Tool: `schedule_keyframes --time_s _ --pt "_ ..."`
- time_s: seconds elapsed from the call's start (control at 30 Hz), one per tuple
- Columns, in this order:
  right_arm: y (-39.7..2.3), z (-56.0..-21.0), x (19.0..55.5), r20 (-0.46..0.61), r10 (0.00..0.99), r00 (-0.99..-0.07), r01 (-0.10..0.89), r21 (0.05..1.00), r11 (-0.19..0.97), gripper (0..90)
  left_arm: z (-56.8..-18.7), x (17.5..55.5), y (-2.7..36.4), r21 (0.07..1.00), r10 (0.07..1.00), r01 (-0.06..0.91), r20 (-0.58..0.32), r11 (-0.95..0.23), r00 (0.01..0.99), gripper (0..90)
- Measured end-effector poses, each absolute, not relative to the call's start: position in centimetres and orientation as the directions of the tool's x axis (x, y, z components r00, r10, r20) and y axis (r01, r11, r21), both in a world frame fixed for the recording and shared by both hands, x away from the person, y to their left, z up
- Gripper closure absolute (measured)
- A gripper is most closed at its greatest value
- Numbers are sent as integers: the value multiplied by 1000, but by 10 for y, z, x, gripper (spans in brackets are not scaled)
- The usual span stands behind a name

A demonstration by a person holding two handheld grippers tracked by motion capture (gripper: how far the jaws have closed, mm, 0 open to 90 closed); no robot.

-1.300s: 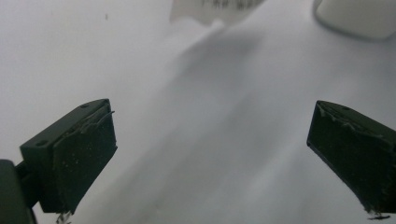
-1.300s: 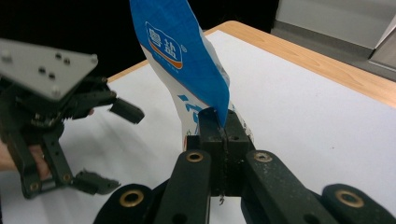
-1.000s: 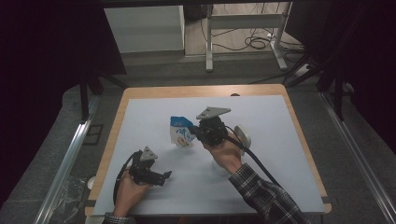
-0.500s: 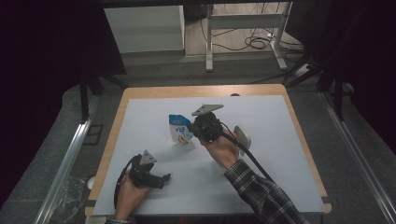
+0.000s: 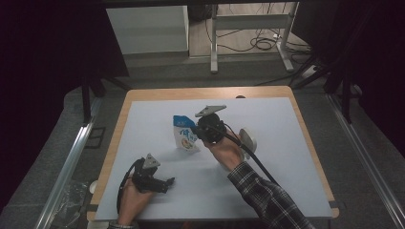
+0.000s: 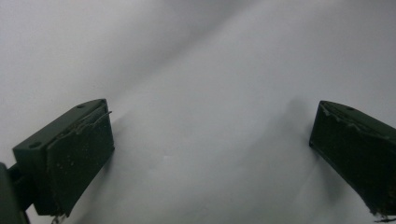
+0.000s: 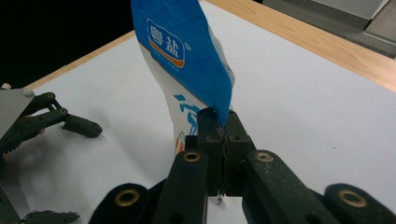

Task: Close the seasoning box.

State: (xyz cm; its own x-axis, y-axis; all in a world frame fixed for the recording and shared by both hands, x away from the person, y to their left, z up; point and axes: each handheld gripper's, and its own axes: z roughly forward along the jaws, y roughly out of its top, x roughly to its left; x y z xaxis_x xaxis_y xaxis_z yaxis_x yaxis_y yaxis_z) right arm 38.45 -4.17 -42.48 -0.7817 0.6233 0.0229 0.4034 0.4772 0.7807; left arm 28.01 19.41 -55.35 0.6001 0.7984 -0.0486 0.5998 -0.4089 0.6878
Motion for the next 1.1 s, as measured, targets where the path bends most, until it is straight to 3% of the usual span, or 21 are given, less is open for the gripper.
schedule_keyframes --time_s 1.1 --pt "-40 -431 392 -52 642 -765 377 772 511 593 -554 280 194 687 797 599 -47 -411 602 0"
